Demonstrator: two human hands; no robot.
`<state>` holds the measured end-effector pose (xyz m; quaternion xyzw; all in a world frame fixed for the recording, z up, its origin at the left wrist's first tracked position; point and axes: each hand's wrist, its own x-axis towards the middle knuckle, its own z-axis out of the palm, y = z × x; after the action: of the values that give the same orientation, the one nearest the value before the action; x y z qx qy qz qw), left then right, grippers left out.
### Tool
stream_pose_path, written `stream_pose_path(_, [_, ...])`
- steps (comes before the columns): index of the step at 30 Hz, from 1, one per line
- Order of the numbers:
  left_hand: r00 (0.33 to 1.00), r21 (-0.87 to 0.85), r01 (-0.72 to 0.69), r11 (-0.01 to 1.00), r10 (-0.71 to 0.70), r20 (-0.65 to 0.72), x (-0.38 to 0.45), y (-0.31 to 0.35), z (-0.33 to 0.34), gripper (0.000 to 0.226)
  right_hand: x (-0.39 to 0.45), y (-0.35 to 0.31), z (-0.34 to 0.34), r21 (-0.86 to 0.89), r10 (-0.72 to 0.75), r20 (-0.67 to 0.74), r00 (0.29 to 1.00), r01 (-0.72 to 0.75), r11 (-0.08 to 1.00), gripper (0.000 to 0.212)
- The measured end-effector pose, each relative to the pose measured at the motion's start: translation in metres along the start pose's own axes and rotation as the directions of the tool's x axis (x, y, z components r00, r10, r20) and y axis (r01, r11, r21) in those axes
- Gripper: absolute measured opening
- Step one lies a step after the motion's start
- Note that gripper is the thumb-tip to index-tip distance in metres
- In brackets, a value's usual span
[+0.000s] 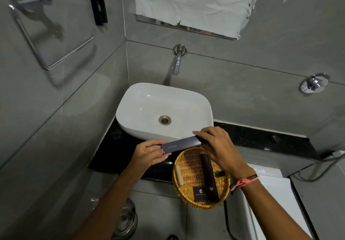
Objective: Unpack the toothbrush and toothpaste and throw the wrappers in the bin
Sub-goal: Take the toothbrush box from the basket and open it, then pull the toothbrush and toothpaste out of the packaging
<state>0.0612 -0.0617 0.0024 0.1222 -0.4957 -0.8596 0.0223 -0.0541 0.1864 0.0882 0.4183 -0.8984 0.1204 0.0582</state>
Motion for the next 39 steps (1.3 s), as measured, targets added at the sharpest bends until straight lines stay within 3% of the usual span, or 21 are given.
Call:
stream_pose_path(9, [0.987, -0.175, 0.031, 0.984, -0.057, -0.149, -0.001, -0.015, -0.003, 0.025, 0.019, -0.015, -0.027, 0.005, -0.109, 0.022, 0.994, 0.109, 0.994, 0.044])
stream_pose_path(13, [0.977, -0.324, 0.083, 0.942, -0.141, -0.161, -0.001, -0.016, -0.002, 0.035, 0.018, -0.017, -0.032, -0.006, -0.130, 0.017, 0.991, 0.130, 0.991, 0.041])
stream_pose_path(20, [0.955, -0.474, 0.119, 0.873, -0.231, -0.187, -0.002, -0.024, -0.002, 0.030, 0.020, -0.023, -0.038, -0.025, -0.149, 0.028, 0.988, 0.150, 0.988, 0.044])
stream_pose_path(24, [0.974, -0.345, 0.092, 0.934, -0.156, -0.163, -0.003, -0.032, -0.013, 0.023, 0.020, -0.023, -0.039, -0.031, -0.146, 0.038, 0.989, 0.147, 0.989, 0.044])
stream_pose_path(31, [0.979, -0.225, 0.088, 0.970, -0.127, -0.163, -0.012, -0.042, -0.045, 0.035, 0.015, -0.015, -0.036, -0.020, -0.104, 0.064, 0.993, 0.105, 0.994, 0.046])
stream_pose_path(35, [0.953, -0.227, 0.035, 0.973, -0.101, -0.285, -0.025, -0.042, -0.068, 0.012, 0.005, -0.006, -0.042, -0.015, -0.034, 0.071, 0.997, 0.036, 0.999, 0.049])
stream_pose_path(39, [0.907, -0.140, -0.019, 0.990, -0.042, -0.418, -0.043, -0.031, -0.092, 0.020, -0.014, -0.003, -0.038, 0.048, 0.118, 0.009, 0.993, -0.118, 0.992, 0.052])
